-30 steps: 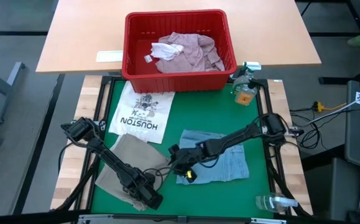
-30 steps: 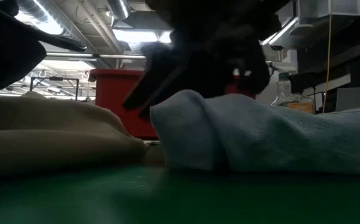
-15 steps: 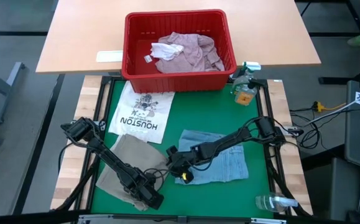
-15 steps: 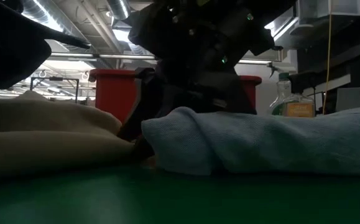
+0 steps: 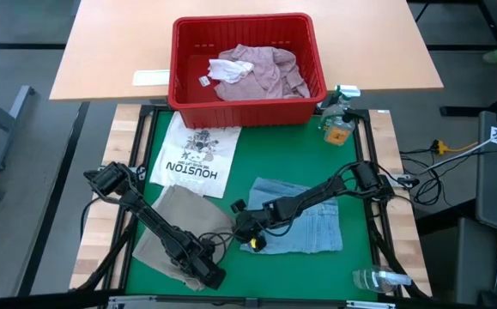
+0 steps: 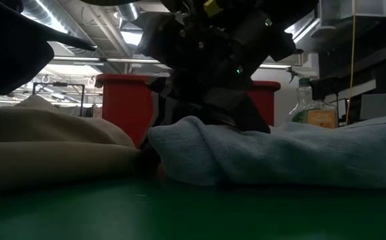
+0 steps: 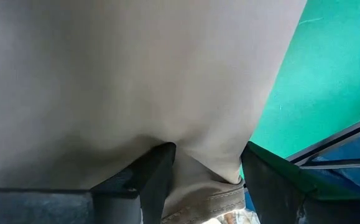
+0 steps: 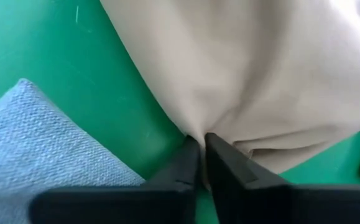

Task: Fold laundry
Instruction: Stack the folded gray shorts on top of the folded light blue pants

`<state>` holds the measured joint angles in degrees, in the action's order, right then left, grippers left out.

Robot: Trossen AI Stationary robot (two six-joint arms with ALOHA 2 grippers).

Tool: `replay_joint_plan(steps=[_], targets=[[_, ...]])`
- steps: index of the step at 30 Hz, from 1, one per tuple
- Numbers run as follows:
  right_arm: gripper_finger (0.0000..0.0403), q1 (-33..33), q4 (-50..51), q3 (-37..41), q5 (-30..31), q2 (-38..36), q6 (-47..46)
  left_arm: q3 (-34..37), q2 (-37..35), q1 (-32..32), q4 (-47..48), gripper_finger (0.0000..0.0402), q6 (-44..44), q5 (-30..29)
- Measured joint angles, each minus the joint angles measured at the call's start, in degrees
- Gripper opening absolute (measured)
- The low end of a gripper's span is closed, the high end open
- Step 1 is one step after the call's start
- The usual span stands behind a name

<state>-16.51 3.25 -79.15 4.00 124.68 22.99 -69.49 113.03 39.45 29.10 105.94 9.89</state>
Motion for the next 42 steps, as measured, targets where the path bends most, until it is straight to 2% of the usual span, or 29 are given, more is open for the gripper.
replay_joint_plan(steps=[2,4,8,12,13,21,31,36,42], targets=[[0.0009,0.0,0.0,0.0,-0.1,0.0,-0.2,0.0,0.0,0.0,0.1,0.0174,0.1,-0.6],[0.0008,0.0,0.0,0.0,-0.2,0.0,-0.3,0.0,0.0,0.1,0.0,0.0152,0.3,-1.1],[0.0019,0.0,0.1,0.0,-0.2,-0.3,-0.5,-0.3,0.0,0.1,-0.1,0.0089,0.3,-1.2],[0.0006,0.0,4.2,-3.1,-0.1,-0.1,-0.4,-2.3,0.3,0.4,0.0,0.0018,-2.6,-3.4],[0.0004,0.1,5.5,-4.3,0.0,-0.1,-0.4,-2.9,0.4,0.4,0.3,0.0010,-3.1,-4.0],[0.0003,0.1,13.4,-12.5,-0.1,0.0,-0.3,-8.4,0.6,1.8,6.6,0.0004,-4.5,-6.8],[0.0003,1.4,26.7,-22.1,0.4,-0.3,2.6,-18.2,0.4,3.1,22.7,0.0002,-4.6,-14.7],[0.0002,3.0,35.1,-27.8,0.3,-0.3,2.8,-19.4,0.4,1.3,23.8,0.0001,-7.9,-16.3],[0.0001,4.8,45.1,-31.8,0.3,-0.7,3.0,-20.9,0.3,-1.6,24.3,0.0001,-14.6,-22.9]])
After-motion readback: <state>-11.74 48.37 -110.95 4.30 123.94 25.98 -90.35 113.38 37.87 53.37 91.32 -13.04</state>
